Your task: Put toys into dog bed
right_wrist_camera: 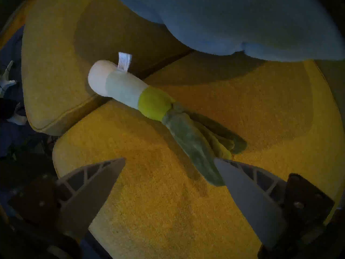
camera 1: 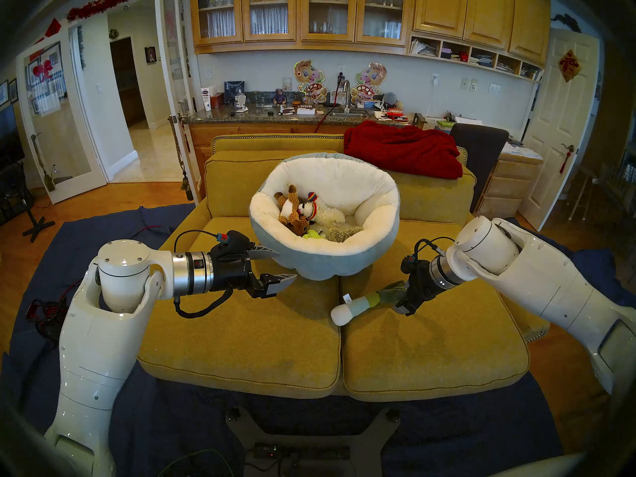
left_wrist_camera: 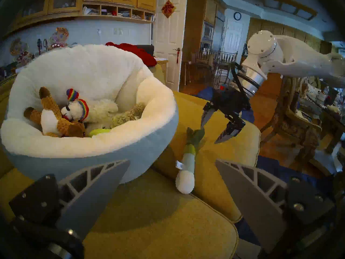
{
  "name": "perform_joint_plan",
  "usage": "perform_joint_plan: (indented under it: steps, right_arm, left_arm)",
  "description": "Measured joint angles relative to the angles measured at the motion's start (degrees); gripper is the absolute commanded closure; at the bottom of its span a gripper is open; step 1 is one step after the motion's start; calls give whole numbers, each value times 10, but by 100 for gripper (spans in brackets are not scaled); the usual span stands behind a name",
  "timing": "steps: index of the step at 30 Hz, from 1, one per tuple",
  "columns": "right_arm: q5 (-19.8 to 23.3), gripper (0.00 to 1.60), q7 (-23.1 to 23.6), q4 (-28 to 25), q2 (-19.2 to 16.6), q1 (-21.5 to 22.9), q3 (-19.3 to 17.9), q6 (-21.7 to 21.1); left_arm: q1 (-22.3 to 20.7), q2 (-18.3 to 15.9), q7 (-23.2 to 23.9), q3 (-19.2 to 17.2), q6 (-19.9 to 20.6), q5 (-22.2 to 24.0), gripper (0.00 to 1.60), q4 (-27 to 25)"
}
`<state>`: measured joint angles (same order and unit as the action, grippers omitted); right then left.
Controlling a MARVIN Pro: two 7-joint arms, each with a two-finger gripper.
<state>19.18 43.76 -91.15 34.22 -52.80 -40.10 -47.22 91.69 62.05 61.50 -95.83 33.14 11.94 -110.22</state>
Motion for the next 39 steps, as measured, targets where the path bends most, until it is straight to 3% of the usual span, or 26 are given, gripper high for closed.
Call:
perform_joint_plan:
  steps: [9,29,39]
  right_arm:
    - [-4,0,13,0,-7,-2,2,25]
    - [-11,0,17,0,-14,-5,3,34]
    - [-16,0,16,13,24,13,3,16]
  left_arm:
    - [0,1,1,0,0,-1,0,0]
    - [0,2,3,-1,0,-3,0,0]
    - [0,3,4,-2,0,-4,0,0]
